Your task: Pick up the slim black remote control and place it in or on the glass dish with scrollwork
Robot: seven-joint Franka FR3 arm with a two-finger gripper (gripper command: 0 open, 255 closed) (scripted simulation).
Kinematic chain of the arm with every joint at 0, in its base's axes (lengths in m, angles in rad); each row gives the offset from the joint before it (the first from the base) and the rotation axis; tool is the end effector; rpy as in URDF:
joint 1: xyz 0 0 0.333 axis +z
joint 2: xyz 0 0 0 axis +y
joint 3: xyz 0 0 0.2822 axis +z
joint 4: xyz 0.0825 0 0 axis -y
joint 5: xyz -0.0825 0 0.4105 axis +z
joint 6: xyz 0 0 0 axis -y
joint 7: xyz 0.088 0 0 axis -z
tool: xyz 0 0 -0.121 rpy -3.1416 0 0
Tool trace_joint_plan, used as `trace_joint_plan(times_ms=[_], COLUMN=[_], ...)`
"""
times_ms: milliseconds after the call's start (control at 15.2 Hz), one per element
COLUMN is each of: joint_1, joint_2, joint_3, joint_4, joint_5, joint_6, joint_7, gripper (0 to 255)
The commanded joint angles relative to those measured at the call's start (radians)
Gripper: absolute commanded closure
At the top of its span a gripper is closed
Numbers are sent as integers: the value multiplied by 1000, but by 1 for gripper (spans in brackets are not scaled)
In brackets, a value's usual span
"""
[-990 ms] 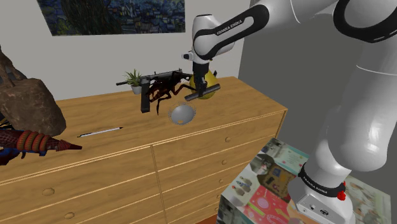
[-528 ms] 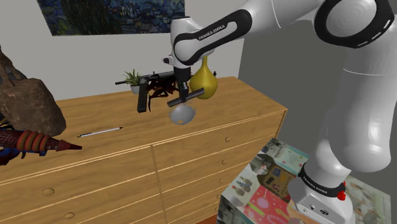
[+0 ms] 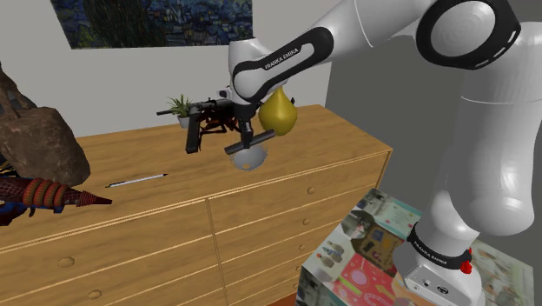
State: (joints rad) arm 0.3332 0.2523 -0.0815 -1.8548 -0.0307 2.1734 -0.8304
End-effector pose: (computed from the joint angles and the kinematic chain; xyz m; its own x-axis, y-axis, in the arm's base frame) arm 0.6210 0.1598 0.3325 0.4515 0.8922 0.0104 0.8890 -0.4508 0.0806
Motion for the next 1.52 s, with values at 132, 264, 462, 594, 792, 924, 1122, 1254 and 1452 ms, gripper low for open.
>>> trace_joint_plan(times_ms=[132,264,462,594,792,924,1122,1254,1452], joint_1=[0,0,0,0,0,0,1,3,4], joint_2=[22,25,25,25,25,25,8,-24,-35], joint_3=[1,1,1,1,1,1,1,1,1], joint_4=[-29,-32,-32,-32,-31,-31,-21,6,18], joint_5=[2,2,2,2,2,2,1,-1,-2], joint_6=[51,55,55,55,55,55,27,-31,-54], joint_7=[-1,-1,-1,-1,-1,-1,0,1,1], gripper=[255,255,255,255,0,0,0,0,0])
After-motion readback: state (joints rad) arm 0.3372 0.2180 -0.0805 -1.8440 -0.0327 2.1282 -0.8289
